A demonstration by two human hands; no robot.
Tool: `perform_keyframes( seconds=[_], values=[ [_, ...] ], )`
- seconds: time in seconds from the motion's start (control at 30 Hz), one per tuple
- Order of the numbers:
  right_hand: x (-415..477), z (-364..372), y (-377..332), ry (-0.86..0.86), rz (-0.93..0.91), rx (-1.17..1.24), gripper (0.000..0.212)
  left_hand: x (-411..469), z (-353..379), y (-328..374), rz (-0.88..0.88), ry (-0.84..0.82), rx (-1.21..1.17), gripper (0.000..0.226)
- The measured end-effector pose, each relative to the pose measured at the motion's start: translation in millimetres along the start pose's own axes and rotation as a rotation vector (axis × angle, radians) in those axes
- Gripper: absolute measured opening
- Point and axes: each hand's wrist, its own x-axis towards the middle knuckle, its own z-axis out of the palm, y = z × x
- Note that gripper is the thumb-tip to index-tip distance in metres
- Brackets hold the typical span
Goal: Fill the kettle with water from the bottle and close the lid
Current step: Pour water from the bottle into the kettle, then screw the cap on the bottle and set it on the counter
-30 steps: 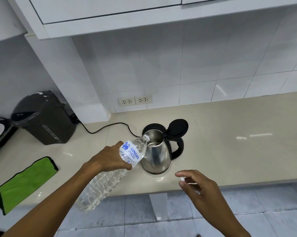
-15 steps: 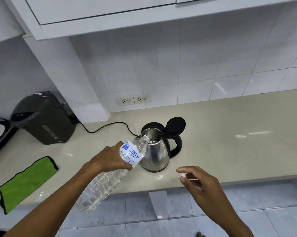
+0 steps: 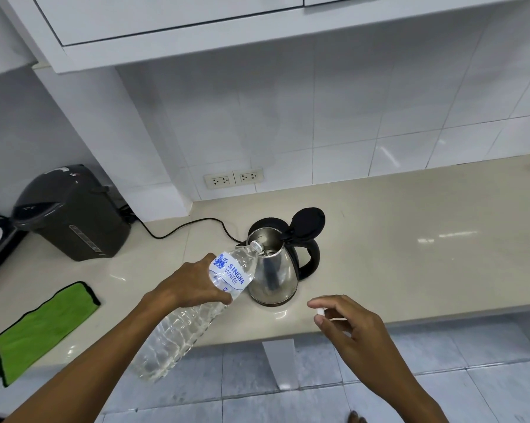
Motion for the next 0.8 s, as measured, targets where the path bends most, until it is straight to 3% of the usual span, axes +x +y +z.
perform_keyframes(
  seconds=[0.2,0.53,0.8],
  values=[
    [9.3,1.9,-6.7,-0.030,-0.003,0.001,0.020,3.9,4.2,-4.8,-0.011,0.007,-0.045,0.071],
    [87.9,-7.9,-46.2,0.049,-0.075,-0.039,0.020,0.8,24.2,1.0,0.040,0.175,-0.316,0.070],
    [155.9,2.5,-90.1,-0.062,-0.150,-0.141,0.031,-26.5,43.1,20.6,0.157,0.330,-0.534,0.070]
  ],
)
